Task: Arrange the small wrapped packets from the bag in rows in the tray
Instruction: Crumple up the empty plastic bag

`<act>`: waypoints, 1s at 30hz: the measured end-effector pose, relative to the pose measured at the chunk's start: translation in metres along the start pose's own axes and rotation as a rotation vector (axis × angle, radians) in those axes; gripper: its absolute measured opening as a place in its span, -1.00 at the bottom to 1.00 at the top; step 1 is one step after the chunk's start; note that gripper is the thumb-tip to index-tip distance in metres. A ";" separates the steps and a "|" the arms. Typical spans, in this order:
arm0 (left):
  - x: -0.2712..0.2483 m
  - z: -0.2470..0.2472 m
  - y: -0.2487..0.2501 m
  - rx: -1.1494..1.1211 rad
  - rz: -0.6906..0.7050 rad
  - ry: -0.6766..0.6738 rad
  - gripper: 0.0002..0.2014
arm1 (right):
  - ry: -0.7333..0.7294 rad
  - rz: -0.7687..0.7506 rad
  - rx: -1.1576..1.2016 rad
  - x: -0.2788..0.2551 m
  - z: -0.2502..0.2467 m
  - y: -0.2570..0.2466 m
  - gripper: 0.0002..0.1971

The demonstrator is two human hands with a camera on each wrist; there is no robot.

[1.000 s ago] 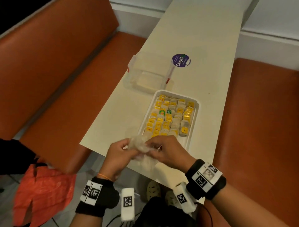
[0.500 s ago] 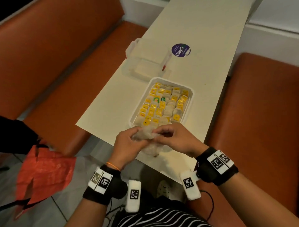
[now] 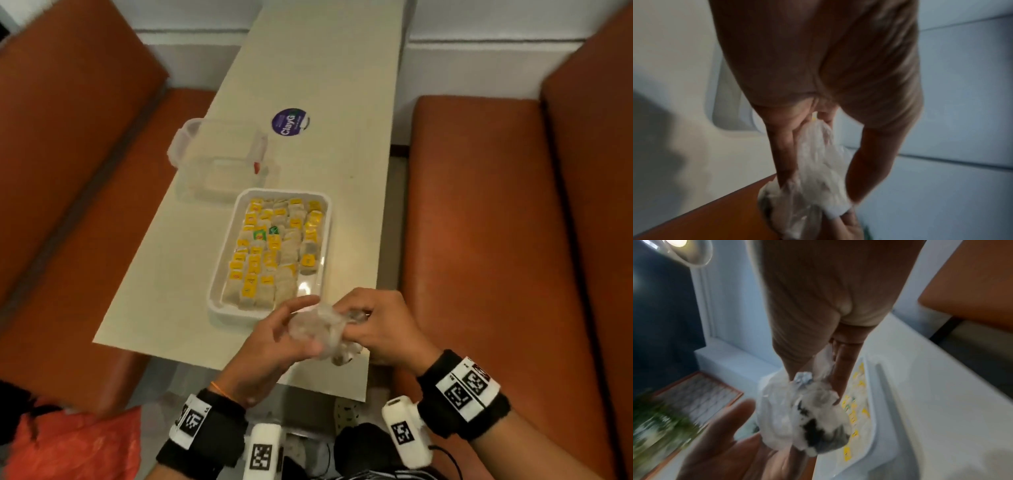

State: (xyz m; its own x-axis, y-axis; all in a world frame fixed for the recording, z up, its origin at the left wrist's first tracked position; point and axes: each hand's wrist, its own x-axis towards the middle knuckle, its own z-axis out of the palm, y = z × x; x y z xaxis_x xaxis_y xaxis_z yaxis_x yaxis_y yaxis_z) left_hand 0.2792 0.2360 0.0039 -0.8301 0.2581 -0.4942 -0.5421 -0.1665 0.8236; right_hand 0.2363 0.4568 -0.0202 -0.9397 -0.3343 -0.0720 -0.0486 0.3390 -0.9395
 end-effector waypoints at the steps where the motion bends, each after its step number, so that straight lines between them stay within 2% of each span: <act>1: 0.005 0.005 -0.004 0.092 0.025 -0.051 -0.21 | 0.043 0.046 0.001 -0.007 -0.008 0.009 -0.81; 3: 0.020 0.019 -0.013 0.354 0.069 -0.062 -0.24 | 0.079 0.107 0.013 -0.024 -0.019 0.024 -0.78; 5: 0.035 0.036 -0.024 0.547 0.100 0.010 -0.43 | 0.077 0.125 0.020 -0.045 -0.026 0.032 -0.76; 7: 0.047 0.050 -0.035 0.579 0.083 0.060 -0.62 | 0.064 0.147 0.077 -0.068 -0.033 0.034 -0.62; 9: 0.054 0.062 -0.044 0.608 0.061 0.041 -0.70 | 0.060 0.180 0.181 -0.091 -0.038 0.034 -0.42; 11: 0.058 0.071 -0.054 0.635 0.048 -0.024 -0.64 | 0.103 0.179 0.202 -0.112 -0.035 0.040 -0.37; 15: 0.061 0.087 -0.076 0.672 -0.057 -0.274 -0.35 | 0.329 0.242 0.182 -0.143 -0.027 0.084 -0.66; 18: 0.059 0.091 -0.091 0.678 -0.116 -0.398 -0.23 | 0.482 0.414 0.121 -0.161 -0.028 0.134 -0.74; 20: 0.056 0.088 -0.103 0.682 -0.176 -0.482 -0.19 | 0.519 0.615 -0.003 -0.165 -0.023 0.173 -0.75; 22: 0.048 0.084 -0.120 0.693 -0.276 -0.595 -0.23 | 0.493 0.766 -0.131 -0.158 -0.013 0.206 -0.80; 25: 0.033 0.081 -0.151 0.756 -0.386 -0.650 -0.45 | 0.381 0.849 -0.071 -0.132 0.007 0.236 -0.83; 26: 0.031 0.085 -0.164 0.789 -0.427 -0.633 -0.50 | 0.322 0.863 -0.062 -0.122 0.014 0.242 -0.86; 27: 0.034 0.089 -0.181 0.769 -0.553 -0.543 -0.54 | 0.269 0.879 -0.071 -0.112 0.022 0.248 -0.89; 29: 0.029 0.070 -0.213 0.574 -0.739 -0.433 -0.58 | 0.192 0.922 -0.091 -0.095 0.037 0.262 -0.90; 30: 0.030 0.067 -0.231 0.529 -0.778 -0.361 -0.61 | 0.163 0.933 -0.111 -0.086 0.043 0.270 -0.88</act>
State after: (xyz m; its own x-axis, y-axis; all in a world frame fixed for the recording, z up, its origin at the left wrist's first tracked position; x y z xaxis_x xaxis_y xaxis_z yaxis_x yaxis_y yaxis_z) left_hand 0.3884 0.3459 -0.1821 -0.1333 0.4029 -0.9055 -0.7166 0.5919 0.3689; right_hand 0.3190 0.5393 -0.2819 -0.6508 0.2372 -0.7212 0.7207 0.4918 -0.4886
